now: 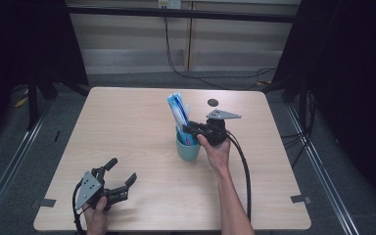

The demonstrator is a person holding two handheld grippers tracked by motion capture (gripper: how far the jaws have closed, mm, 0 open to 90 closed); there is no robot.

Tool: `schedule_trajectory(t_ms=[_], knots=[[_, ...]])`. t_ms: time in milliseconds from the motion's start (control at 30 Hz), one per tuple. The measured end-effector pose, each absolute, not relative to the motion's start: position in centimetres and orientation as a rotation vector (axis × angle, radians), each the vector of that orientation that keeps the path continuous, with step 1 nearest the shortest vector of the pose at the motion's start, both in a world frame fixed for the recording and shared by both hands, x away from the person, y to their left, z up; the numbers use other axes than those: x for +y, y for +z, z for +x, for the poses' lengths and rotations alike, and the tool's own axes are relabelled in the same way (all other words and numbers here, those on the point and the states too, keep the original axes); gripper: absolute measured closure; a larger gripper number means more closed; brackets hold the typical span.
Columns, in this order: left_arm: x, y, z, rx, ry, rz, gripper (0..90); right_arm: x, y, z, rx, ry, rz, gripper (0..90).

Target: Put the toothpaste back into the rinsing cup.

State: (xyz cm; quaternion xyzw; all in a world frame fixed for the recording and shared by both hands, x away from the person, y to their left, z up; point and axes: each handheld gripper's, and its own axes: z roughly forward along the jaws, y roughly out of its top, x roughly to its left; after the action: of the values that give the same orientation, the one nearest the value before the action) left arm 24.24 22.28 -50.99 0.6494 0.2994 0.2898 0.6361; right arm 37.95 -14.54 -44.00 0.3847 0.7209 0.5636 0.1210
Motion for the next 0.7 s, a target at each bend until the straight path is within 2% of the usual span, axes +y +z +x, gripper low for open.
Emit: schedule_trajectory(t_ms=[133,300,700], knots=[[22.3,-51.0,24.2,0.684,0.662,1.483,15.7,-14.8,-43.8,37.7,2.097,1.657,1.117,66.3],[22.3,-51.0,24.2,0.684,0.663,1.482,15.7,-15.2,-43.6,37.4,2.084,1.658,1.126,59.1],[22.3,-51.0,24.2,0.684,0.662,1.484,15.7,-16.4,-42.5,36.4,2.057,1.637,1.163,33.0]])
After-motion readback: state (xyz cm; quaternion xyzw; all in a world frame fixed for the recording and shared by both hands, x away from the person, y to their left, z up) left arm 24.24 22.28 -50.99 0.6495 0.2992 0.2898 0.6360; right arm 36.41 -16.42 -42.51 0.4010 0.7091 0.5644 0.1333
